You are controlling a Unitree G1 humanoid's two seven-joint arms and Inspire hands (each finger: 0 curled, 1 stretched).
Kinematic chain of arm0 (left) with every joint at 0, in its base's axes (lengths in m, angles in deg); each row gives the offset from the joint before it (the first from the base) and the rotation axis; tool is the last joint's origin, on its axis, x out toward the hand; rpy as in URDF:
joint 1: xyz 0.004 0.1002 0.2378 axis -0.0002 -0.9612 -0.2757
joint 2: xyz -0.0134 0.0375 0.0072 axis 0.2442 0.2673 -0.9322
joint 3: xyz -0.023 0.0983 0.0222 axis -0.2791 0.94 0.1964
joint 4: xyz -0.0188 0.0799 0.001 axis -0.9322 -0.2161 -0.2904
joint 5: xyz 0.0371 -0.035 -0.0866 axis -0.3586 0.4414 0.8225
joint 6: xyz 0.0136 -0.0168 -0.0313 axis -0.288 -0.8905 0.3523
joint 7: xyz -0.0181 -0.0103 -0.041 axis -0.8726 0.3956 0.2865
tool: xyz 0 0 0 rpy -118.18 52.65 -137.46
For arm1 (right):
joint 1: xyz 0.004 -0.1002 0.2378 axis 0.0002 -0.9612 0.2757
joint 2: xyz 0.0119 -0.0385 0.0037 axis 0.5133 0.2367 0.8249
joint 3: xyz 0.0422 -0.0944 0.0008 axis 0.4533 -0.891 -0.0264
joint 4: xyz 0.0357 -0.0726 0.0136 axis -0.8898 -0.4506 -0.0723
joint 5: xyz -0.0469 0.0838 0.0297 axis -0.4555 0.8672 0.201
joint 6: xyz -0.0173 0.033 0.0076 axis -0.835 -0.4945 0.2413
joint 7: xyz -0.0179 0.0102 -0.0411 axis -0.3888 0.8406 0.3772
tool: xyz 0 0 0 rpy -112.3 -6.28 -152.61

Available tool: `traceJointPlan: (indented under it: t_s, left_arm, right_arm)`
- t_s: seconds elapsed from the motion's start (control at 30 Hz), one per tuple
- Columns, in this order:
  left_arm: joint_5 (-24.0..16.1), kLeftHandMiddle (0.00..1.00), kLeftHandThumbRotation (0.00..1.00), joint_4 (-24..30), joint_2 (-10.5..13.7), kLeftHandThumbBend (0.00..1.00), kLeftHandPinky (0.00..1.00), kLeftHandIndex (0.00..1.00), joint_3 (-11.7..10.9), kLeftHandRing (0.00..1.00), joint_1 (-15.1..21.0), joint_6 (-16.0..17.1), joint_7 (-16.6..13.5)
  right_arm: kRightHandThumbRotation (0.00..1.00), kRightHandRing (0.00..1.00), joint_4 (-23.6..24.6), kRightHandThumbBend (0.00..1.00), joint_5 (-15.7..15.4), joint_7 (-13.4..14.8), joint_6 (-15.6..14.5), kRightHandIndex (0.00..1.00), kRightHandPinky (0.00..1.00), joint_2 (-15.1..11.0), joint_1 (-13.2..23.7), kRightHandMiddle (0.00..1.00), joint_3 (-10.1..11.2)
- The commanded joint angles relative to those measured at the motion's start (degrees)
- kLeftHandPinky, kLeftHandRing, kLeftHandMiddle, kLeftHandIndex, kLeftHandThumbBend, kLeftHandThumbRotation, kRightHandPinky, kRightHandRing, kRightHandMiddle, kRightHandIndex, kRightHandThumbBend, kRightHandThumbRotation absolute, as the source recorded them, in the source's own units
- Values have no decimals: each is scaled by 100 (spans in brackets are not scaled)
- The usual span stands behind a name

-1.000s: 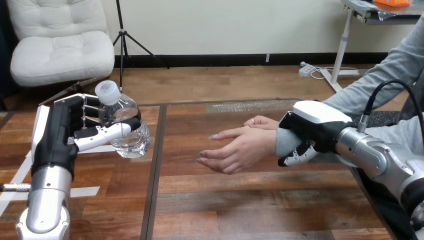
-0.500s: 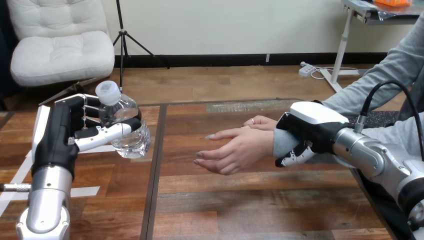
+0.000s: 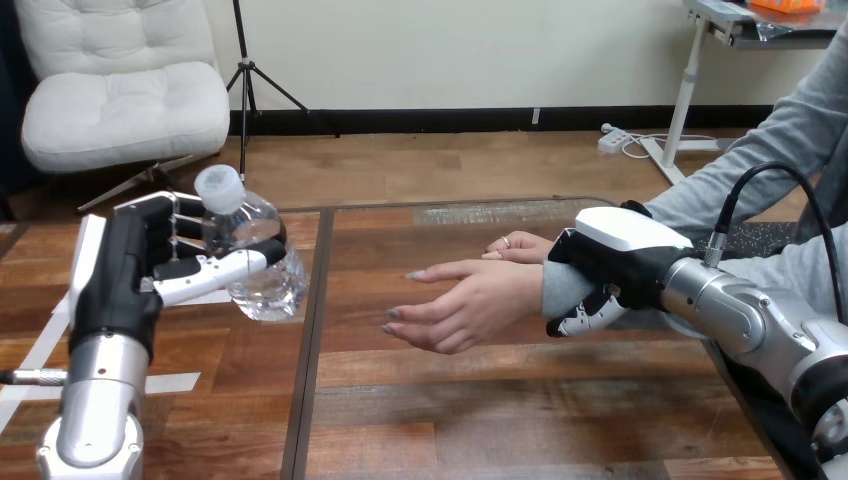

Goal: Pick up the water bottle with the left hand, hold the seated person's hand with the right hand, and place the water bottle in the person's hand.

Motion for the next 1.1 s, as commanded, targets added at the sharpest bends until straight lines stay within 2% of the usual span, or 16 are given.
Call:
traceJointPlan:
  t_s: [0.0,0.2,0.33,1.07]
  left_arm:
    - [91,40,0,29,-89,68,30,42,153,35,707,154,45]
    - [137,40,0,-118,-123,70,29,42,211,35,769,338,129]
    - [99,39,0,-138,-167,72,29,41,265,34,817,301,114]
    - [66,38,0,-473,-347,74,29,40,501,34,1059,536,178]
  right_arm:
    - [0,25,356,51,198,144,248,32,21,241,1189,31,219]
    - [0,25,374,51,200,125,226,32,21,242,1198,31,224]
    - [1,25,390,51,194,128,209,33,21,240,1201,31,223]
    - [2,22,398,50,220,194,250,30,18,257,1229,28,270]
